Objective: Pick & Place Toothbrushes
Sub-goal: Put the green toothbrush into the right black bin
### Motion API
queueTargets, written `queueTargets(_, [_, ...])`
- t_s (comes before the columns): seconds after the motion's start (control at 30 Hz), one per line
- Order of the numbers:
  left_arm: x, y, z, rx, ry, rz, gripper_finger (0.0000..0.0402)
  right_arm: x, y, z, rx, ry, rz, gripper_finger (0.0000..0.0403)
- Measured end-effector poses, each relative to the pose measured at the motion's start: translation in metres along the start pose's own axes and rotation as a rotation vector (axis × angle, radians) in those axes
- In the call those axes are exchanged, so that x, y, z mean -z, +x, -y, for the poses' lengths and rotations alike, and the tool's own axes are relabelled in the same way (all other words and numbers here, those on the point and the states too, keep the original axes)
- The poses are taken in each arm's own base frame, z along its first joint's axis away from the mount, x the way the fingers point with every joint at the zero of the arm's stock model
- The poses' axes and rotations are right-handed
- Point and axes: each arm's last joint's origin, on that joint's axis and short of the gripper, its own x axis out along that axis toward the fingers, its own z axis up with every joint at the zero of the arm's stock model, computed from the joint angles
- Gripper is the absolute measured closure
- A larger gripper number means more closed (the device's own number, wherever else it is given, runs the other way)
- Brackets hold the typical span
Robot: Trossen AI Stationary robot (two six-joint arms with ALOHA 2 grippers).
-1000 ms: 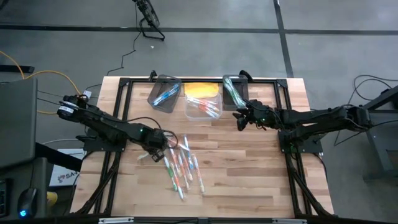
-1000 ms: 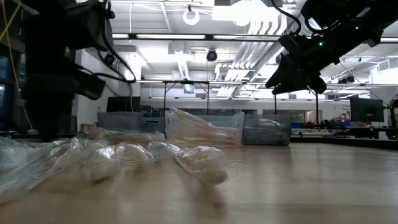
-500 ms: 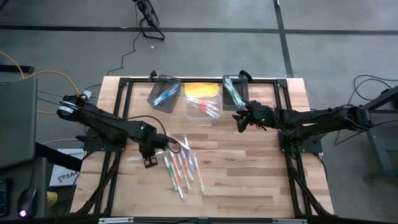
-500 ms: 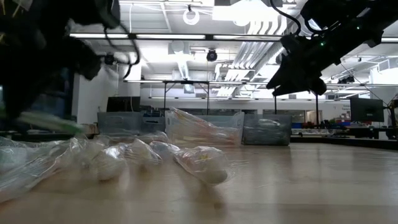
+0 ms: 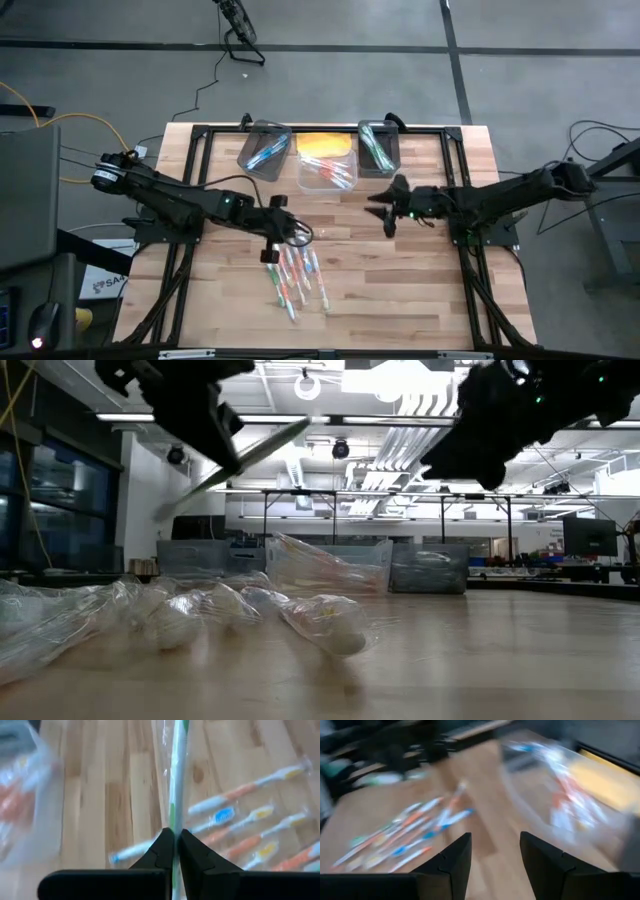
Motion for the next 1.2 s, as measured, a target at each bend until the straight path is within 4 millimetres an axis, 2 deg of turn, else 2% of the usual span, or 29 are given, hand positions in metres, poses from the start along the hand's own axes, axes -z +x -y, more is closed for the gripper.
queueTargets(0.17, [-0.004, 0.0, 0.0, -0.018, 0.029, 0.044, 0.0396, 0.008, 0.012, -0.025, -0.124, -0.135, 0.047, 0.0245])
queueTargets(0.33, [-0.005, 0.0, -0.001, -0.04, 0.027, 0.053, 0.0396, 0.017, 0.032, -0.043, -0.194, -0.241, 0.172, 0.0246])
queueTargets(0.53, [-0.005, 0.0, -0.001, -0.04, 0.026, 0.056, 0.0396, 0.024, 0.06, -0.054, -0.221, -0.27, 0.302, 0.0246])
queueTargets(0.8, [-0.005, 0.0, -0.001, -0.044, 0.026, 0.053, 0.0396, 0.022, 0.104, -0.076, -0.218, -0.345, 0.304, 0.0246])
queueTargets(0.93, [-0.003, 0.0, -0.001, -0.045, 0.03, 0.033, 0.0396, 0.016, 0.11, -0.082, -0.217, -0.354, 0.321, 0.0246])
queueTargets(1.2, [-0.001, 0.0, -0.001, -0.045, 0.031, 0.009, 0.0396, 0.006, 0.11, -0.086, -0.21, -0.368, 0.285, 0.0248])
